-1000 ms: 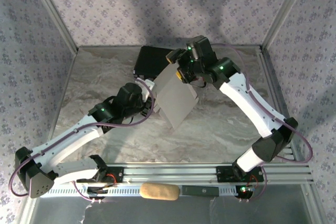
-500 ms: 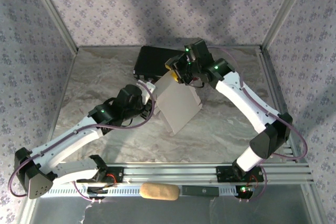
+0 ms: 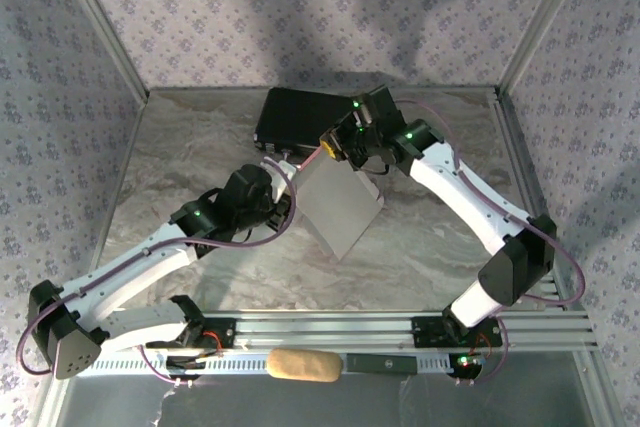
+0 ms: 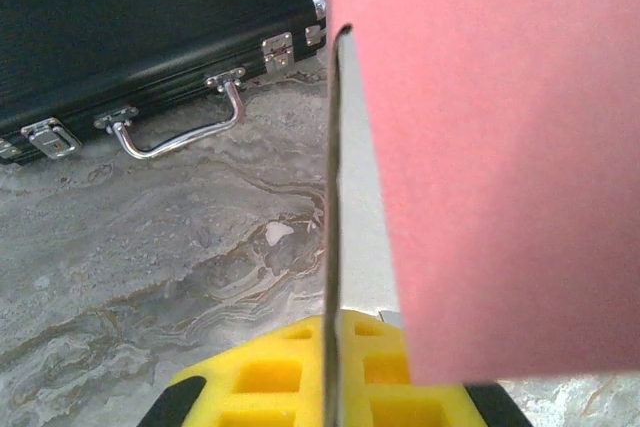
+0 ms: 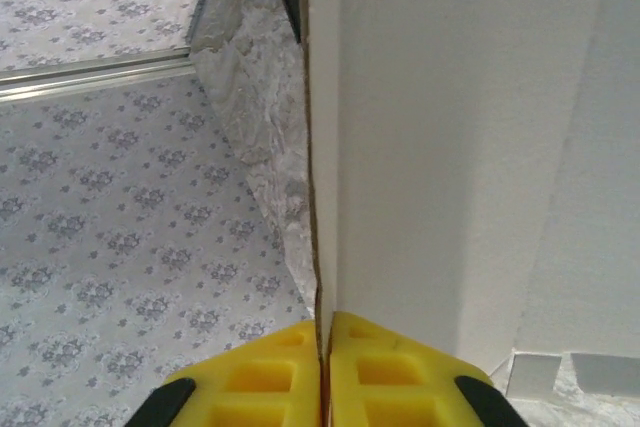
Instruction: Fold the paper box
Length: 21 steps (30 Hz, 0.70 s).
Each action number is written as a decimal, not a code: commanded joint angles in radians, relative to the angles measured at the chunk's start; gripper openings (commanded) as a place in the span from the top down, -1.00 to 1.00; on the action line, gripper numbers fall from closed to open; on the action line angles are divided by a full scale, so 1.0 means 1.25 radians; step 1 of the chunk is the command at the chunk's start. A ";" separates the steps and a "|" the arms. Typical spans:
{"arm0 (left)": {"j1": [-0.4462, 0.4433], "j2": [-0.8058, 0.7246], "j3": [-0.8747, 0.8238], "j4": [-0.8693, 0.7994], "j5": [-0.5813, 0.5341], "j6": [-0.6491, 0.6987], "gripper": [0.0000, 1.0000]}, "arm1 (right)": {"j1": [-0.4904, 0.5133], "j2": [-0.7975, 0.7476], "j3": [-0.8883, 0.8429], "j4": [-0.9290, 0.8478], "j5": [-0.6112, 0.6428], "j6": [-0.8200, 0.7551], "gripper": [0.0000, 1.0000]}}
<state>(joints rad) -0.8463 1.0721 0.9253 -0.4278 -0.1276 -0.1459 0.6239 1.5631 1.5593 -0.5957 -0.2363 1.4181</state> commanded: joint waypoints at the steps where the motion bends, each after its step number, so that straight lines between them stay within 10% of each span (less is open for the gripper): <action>1: -0.005 -0.038 -0.007 0.028 0.000 0.010 1.00 | -0.010 -0.027 -0.022 0.013 0.010 0.006 0.93; 10: -0.021 -0.221 0.045 -0.014 -0.039 -0.110 0.00 | -0.026 -0.034 -0.007 -0.019 0.005 0.012 1.00; 21: -0.007 0.002 0.253 -0.214 -0.003 0.008 0.56 | -0.028 -0.031 -0.003 -0.029 -0.006 0.019 1.00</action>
<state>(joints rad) -0.8574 1.0252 1.2343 -0.5846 -0.1421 -0.2062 0.5911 1.5463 1.5433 -0.6041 -0.2409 1.4250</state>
